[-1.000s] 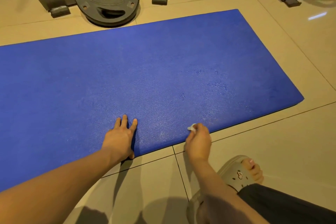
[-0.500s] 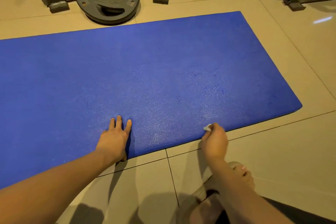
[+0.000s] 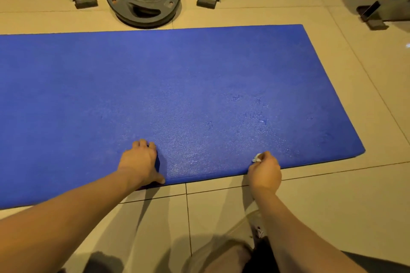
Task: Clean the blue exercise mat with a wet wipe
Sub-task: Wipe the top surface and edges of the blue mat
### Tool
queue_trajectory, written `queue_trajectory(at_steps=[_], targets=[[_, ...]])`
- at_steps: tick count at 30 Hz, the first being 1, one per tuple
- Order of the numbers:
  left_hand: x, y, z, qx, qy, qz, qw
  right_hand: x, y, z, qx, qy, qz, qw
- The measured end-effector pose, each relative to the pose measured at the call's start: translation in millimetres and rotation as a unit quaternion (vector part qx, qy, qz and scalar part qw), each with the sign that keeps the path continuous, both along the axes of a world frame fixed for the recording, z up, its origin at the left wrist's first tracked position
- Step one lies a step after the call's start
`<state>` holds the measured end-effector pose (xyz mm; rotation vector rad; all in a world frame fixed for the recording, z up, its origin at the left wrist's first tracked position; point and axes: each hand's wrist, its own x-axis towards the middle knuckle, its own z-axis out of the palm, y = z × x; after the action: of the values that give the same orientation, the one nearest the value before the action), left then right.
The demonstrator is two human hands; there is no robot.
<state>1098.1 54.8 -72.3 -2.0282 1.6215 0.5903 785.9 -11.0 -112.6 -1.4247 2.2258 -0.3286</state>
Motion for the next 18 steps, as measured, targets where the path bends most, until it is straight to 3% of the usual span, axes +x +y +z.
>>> queue_trajectory(at_steps=[3,6,9,14,18], targets=[[-31.2,-15.2,-12.5,-0.02,0.053,0.019,0.998,31.9,16.5,4.6,0.002,-0.023,0.063,0.998],[-51.0,-25.1,-24.0,0.004,0.032,0.046,0.998,65.9,42.3,4.2,0.007,-0.074,0.221,0.972],[-57.9,-27.3,-25.4,0.014,0.009,0.063,0.998,62.5,40.6,4.7,0.027,-0.062,0.321,0.945],[-60.1,-27.2,-26.9,0.019,0.006,0.069,0.997,30.1,-3.9,7.8,0.038,0.024,0.225,0.973],[-61.4,-26.9,-26.2,0.013,0.008,0.065,0.998,43.2,-12.9,18.8,0.08,0.043,0.184,0.979]])
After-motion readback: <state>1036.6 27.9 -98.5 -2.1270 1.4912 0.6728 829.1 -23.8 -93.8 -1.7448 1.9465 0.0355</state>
